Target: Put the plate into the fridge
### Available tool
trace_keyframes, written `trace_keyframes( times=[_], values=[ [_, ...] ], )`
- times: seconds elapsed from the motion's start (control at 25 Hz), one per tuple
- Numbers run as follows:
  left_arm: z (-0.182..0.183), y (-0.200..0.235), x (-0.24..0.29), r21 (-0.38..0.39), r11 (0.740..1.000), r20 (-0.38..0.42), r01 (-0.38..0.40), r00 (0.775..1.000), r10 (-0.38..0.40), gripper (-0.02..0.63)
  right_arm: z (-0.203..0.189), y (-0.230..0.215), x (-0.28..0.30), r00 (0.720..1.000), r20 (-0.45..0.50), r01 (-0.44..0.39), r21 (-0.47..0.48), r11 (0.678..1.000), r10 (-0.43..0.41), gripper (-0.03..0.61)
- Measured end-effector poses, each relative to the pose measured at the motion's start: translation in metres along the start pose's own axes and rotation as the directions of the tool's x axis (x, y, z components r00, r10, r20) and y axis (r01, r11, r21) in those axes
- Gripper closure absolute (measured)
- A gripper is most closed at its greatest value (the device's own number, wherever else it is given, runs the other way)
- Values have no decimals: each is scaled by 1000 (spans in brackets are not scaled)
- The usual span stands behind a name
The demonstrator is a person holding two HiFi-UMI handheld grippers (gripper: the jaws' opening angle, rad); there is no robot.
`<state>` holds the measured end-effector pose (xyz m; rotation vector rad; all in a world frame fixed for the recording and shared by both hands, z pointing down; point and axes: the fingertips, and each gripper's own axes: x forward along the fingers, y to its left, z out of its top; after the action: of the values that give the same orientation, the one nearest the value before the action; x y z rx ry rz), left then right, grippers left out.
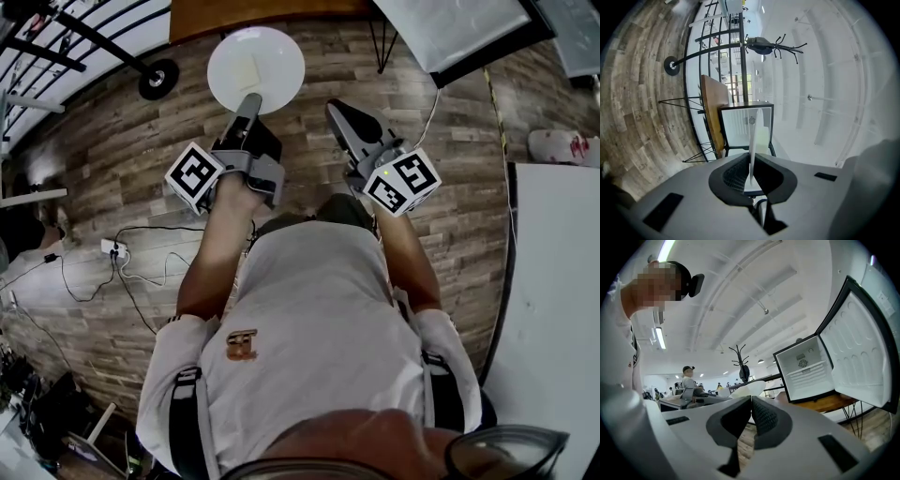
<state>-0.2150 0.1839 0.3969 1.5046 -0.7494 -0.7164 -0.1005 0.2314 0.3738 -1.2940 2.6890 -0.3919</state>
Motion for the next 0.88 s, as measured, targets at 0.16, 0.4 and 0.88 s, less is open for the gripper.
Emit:
trace_keyframes(
  times=[0.16,0.4,0.88],
  values=[
    [9,4,-2,2,1000,-2,-7,1000,7,583,-6,-1,5,1000,-2,22,-17,1000,-22,546],
    [14,8,18,-2,1000,-8,-30,1000,30,583,-6,-19,17,999,-22,33,-67,997,-34,546],
    [25,16,103,23,998,21,-57,998,56,583,13,-97,55,1000,-8,-7,-89,996,6,546]
  ],
)
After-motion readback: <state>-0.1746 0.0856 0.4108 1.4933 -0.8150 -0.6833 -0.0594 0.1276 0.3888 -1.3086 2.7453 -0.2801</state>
